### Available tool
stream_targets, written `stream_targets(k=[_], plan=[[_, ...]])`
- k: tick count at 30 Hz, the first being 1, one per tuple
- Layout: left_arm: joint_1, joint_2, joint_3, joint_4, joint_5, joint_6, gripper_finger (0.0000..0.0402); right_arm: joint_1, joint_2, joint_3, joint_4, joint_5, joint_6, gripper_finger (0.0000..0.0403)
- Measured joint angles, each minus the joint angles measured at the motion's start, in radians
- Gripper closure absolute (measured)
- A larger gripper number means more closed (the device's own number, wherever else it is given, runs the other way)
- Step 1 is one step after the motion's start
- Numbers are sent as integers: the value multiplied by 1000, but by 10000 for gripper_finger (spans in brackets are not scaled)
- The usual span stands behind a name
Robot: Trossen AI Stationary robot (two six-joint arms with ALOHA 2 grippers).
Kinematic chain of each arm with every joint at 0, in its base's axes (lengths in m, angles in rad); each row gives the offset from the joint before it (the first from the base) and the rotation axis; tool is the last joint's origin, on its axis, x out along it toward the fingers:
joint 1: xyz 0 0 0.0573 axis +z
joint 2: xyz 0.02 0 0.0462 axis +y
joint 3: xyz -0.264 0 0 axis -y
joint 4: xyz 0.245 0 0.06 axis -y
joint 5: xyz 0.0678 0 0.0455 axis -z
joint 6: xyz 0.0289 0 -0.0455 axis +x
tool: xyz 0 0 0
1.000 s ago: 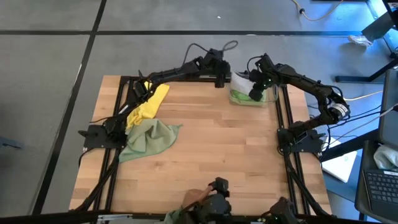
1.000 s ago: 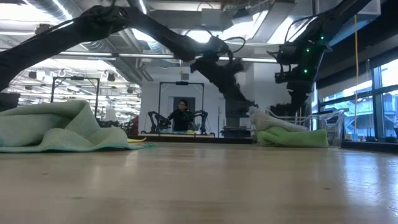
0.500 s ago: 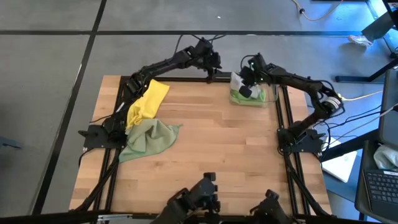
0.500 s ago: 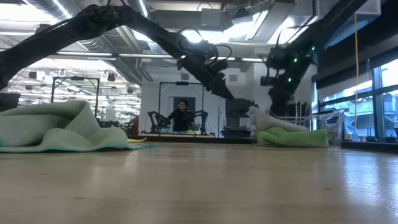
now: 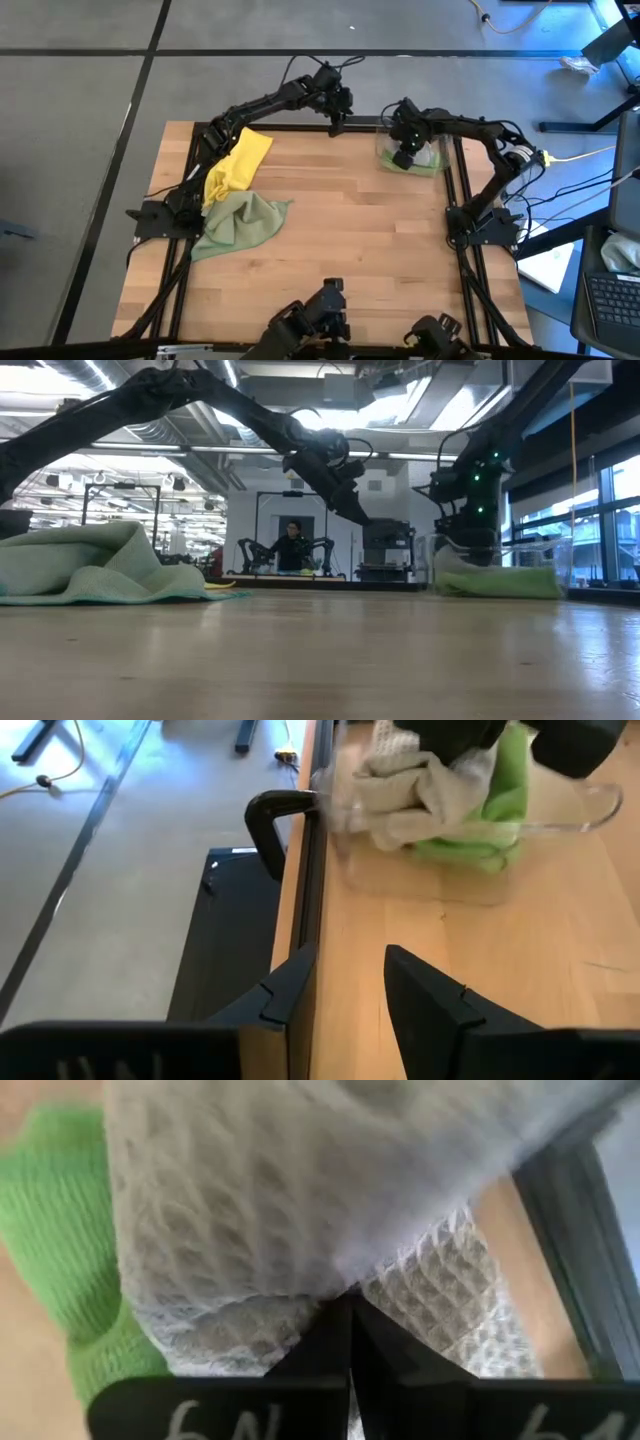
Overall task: Fold microfiber towels
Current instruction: Put the gray cloth into the transparent bin, then fold the light green cloth
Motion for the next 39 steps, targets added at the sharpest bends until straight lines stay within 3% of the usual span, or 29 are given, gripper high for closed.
stream_targets(k=[10, 17, 27, 39], plan=[[-2, 0, 0, 5, 0, -6, 291, 19, -145, 10, 121, -23, 10, 382], [-12, 0, -1, 2, 3, -8, 291, 30, -113, -3, 217, -237, 17, 395], [-12, 0, -1, -38, 5, -14, 291, 34, -41, -18, 202, -224, 32, 385], [-34, -17, -2, -36, -14, 2, 310, 39, -279, 8, 203, -161, 36, 393]])
